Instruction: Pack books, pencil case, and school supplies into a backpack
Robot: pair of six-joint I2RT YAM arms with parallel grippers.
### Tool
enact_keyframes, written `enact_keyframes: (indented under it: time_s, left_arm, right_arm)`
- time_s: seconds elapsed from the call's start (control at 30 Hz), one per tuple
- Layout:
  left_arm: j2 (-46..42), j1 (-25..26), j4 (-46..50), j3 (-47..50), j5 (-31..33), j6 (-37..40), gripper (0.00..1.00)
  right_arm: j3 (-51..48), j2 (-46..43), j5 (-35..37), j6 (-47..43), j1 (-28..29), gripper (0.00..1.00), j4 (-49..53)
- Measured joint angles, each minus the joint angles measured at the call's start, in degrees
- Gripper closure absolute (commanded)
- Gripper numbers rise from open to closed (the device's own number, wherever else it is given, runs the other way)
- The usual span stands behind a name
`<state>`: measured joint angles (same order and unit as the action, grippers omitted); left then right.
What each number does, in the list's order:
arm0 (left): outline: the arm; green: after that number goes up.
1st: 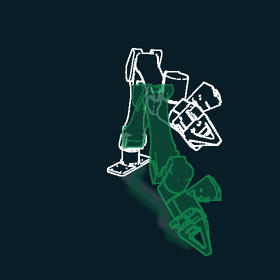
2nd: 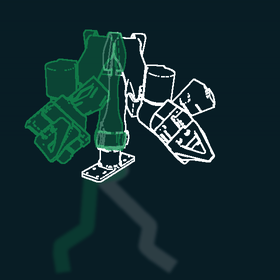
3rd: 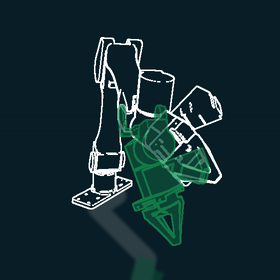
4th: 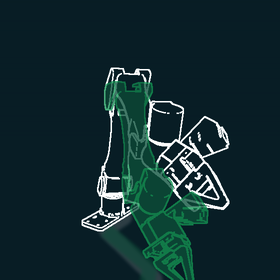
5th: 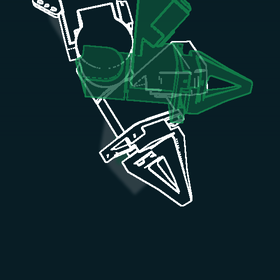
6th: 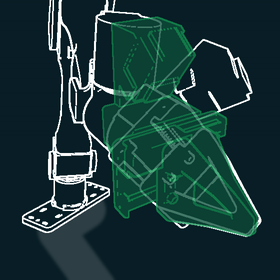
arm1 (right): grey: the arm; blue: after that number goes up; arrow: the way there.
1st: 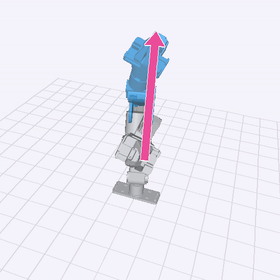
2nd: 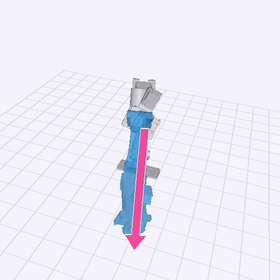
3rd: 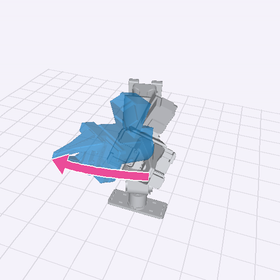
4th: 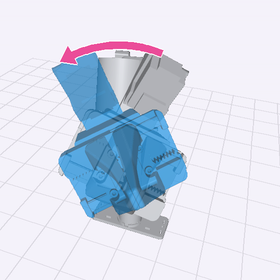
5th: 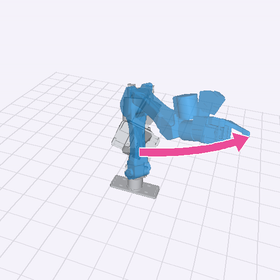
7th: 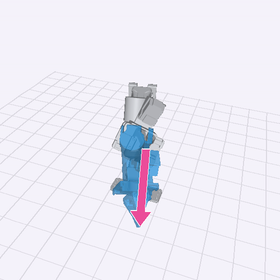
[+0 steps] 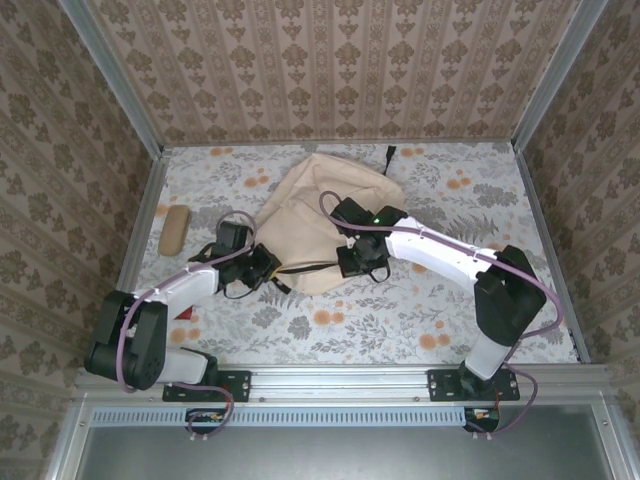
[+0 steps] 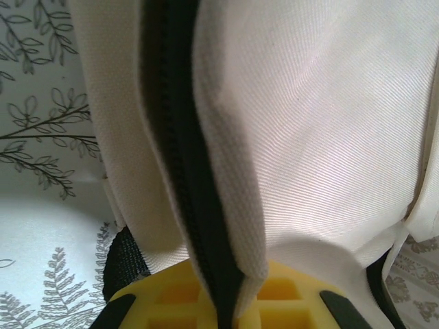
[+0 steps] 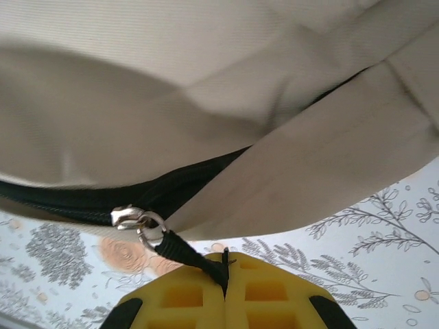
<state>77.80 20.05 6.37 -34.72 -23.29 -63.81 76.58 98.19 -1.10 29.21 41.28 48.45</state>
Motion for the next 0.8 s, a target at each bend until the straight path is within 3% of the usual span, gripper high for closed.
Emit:
enact_keyframes:
  time_s: [0.3, 0.37, 0.43, 0.53, 0.8]
  left_arm:
    - [0.0, -1.8, 1.4, -0.9, -0.4, 2.9, 0.99]
    - [0.0, -2.4, 2.6, -1.7, 0.1, 4.0, 0.85]
    - [-0.1, -2.9, 4.5, -2.8, 1.0, 5.4, 0.64]
    - [-1.2, -3.3, 8.2, -4.3, 2.2, 8.0, 0.48]
    - [-10.0, -2.6, 19.0, -9.0, 3.2, 13.3, 0.36]
  right_arm:
    - [1.5, 1.3, -2.6, -2.6, -0.4, 1.00, -0.6]
    - [1.5, 1.3, -4.9, -3.6, 0.4, 1.00, -0.7]
    - [1.5, 1.3, -7.2, -4.5, 1.3, 1.00, -1.0]
    - [1.7, 1.3, -10.4, -5.4, 2.4, 1.00, -1.6]
    - [2.6, 1.3, -13.1, -5.5, 2.3, 1.00, -2.9]
